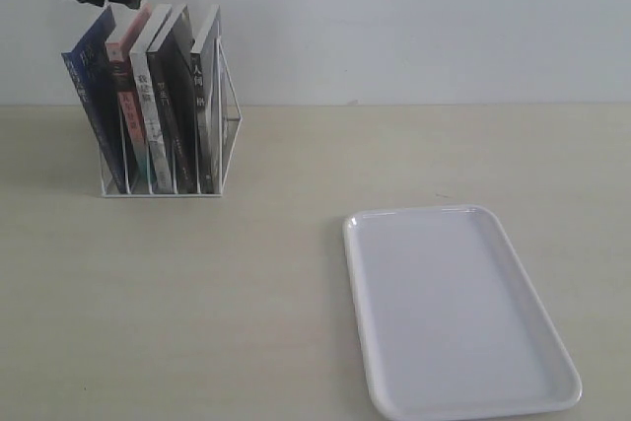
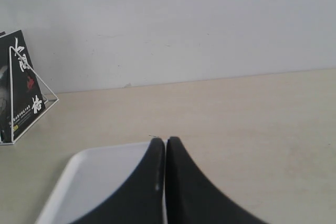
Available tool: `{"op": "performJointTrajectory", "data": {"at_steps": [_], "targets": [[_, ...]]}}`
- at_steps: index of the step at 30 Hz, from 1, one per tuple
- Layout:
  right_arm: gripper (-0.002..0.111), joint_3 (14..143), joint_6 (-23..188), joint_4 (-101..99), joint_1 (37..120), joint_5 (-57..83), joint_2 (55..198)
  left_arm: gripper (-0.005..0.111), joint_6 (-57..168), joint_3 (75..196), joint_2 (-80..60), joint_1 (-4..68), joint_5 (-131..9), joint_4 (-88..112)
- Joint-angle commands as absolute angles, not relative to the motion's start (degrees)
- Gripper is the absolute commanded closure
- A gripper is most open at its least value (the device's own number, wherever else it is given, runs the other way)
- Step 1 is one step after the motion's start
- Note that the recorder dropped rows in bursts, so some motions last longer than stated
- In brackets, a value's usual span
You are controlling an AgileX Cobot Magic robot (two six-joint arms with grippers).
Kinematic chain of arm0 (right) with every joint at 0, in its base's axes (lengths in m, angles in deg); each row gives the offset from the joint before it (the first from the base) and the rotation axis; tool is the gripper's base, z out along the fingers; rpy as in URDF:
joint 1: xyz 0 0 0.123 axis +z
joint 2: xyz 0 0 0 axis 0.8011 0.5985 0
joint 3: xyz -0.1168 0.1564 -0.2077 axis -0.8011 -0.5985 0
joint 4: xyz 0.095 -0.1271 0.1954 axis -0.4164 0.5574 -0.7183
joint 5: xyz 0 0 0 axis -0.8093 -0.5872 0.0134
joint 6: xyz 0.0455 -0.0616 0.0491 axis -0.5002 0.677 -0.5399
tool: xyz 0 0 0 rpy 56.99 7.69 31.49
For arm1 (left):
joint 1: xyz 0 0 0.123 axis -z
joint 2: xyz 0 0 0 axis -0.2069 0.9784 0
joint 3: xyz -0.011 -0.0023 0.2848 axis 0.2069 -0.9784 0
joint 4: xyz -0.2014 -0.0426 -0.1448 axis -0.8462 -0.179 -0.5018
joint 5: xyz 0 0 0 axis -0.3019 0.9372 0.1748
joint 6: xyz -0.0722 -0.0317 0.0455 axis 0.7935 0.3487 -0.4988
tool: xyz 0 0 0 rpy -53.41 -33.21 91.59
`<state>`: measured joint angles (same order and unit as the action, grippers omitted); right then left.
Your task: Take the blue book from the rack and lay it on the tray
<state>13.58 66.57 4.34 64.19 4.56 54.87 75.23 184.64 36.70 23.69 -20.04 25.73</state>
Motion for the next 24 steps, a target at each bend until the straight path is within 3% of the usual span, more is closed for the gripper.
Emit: {"op": "performJointTrajectory", "data": {"at_steps": [1,24], "targets": [[0.108,13.6,66.7,4.5,64.0,4.9,54.6,0.064,75.7,184.9,36.6,22.4,-20.8,25.7],[0.108,13.6,66.7,4.3,64.0,5.1,54.6,0.064,75.7,184.9,41.4,22.4,-24.9,24.8]]}}
